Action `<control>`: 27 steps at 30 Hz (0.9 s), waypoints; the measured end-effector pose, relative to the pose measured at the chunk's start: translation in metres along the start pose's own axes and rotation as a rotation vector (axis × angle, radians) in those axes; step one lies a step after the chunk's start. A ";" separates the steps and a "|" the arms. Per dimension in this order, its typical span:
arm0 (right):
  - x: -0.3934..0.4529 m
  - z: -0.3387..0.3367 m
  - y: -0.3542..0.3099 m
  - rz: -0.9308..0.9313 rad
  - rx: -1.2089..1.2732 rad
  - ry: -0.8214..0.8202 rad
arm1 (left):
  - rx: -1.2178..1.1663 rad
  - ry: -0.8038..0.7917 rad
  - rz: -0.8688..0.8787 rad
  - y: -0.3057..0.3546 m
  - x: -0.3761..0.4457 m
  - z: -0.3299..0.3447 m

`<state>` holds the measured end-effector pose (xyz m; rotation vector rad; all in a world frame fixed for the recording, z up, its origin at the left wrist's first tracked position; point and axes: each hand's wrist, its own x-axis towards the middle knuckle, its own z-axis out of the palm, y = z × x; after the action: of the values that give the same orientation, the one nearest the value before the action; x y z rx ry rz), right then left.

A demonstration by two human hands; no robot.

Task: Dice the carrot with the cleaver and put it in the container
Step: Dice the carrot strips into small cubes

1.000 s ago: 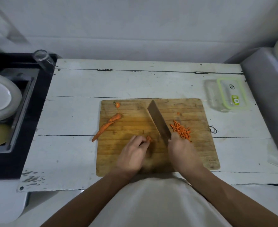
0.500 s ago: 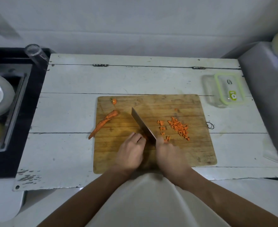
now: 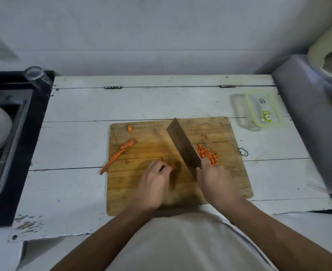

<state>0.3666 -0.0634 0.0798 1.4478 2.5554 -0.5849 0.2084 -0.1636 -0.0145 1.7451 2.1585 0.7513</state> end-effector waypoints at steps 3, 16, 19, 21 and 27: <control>-0.014 0.006 -0.008 -0.035 0.001 -0.021 | 0.005 0.029 -0.029 0.003 -0.001 -0.001; -0.004 0.022 -0.037 -0.098 -0.158 -0.114 | 0.042 0.019 -0.004 0.000 0.001 0.002; 0.017 0.025 -0.043 -0.103 -0.103 -0.043 | 0.028 0.014 -0.028 0.000 0.001 0.002; 0.017 0.024 -0.031 -0.058 -0.050 -0.028 | 0.005 0.024 -0.045 -0.002 0.001 0.004; 0.001 0.010 -0.002 -0.022 0.012 -0.008 | -0.136 0.068 -0.272 0.001 -0.008 -0.004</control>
<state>0.3633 -0.0675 0.0709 1.4190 2.5693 -0.6093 0.2093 -0.1723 -0.0111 1.3434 2.2685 0.8712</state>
